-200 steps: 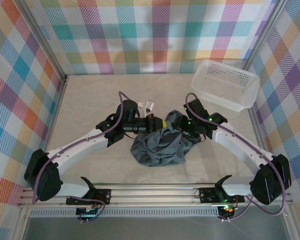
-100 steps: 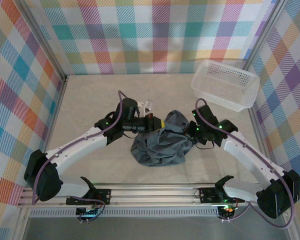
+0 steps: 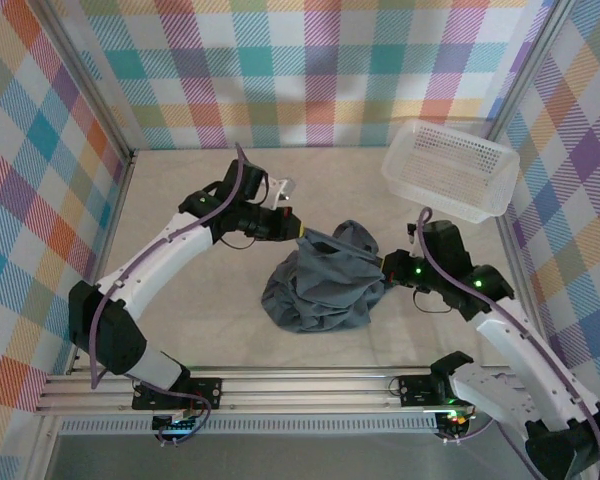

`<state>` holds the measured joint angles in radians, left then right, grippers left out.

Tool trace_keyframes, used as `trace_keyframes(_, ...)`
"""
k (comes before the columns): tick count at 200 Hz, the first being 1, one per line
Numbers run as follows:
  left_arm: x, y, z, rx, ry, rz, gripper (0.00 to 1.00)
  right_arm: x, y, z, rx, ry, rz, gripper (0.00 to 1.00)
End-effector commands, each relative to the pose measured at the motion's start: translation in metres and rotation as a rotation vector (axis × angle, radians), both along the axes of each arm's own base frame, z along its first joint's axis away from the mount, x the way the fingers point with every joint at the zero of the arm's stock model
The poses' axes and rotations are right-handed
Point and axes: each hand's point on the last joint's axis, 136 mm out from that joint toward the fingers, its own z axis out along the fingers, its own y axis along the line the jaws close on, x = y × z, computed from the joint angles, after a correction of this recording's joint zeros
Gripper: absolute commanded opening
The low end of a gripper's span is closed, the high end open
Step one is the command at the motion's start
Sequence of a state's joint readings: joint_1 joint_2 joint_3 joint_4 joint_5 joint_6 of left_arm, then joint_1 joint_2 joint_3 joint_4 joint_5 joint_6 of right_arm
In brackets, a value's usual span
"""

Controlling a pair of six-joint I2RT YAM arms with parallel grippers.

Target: Fold the inside-out t-shirt

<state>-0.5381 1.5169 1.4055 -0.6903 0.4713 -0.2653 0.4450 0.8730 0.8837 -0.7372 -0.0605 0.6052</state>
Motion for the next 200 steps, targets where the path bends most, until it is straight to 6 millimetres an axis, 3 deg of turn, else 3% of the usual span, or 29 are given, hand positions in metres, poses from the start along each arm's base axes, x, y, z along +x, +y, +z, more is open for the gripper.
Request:
trace_keyframes(1,0.033,0.083,-0.027,0.406,-0.128,0.176,0.0,-0.006,-0.042,-0.014,-0.171,0.022,-0.083,0.0)
trace_keyframes(15,0.041,0.085,-0.029,0.394,-0.124,0.193,0.0,-0.002,-0.038,-0.018,-0.133,0.002,-0.073,0.0)
trace_keyframes(39,0.042,0.046,-0.041,0.214,-0.039,0.107,0.0,0.003,-0.024,-0.05,-0.118,0.059,-0.006,0.0)
trace_keyframes(65,0.053,0.022,-0.069,0.126,0.058,0.11,0.0,0.007,-0.04,-0.088,-0.243,0.185,-0.066,0.0)
trace_keyframes(91,0.059,-0.018,-0.05,-0.066,0.102,0.074,0.0,0.01,-0.061,-0.094,-0.294,0.226,-0.23,0.0)
trace_keyframes(98,0.056,-0.029,-0.042,-0.09,0.097,0.051,0.0,0.008,-0.072,-0.095,-0.32,0.238,-0.3,0.11)
trace_keyframes(104,0.051,-0.04,-0.037,-0.101,0.097,0.024,0.0,0.006,-0.079,-0.096,-0.338,0.241,-0.336,0.13)
trace_keyframes(134,0.014,-0.086,-0.022,-0.045,0.049,-0.111,0.1,-0.002,-0.102,-0.07,-0.368,0.146,-0.425,0.26)
trace_keyframes(160,0.013,-0.104,-0.009,-0.028,0.003,-0.121,0.27,-0.002,-0.101,-0.04,-0.314,0.048,-0.416,0.38)
trace_keyframes(175,0.015,-0.104,0.001,0.006,-0.041,-0.114,0.32,0.007,-0.074,-0.018,-0.233,-0.031,-0.262,0.4)
trace_keyframes(200,0.02,-0.093,0.031,0.026,-0.152,-0.082,0.35,0.011,0.0,0.014,0.04,-0.126,0.081,0.43)
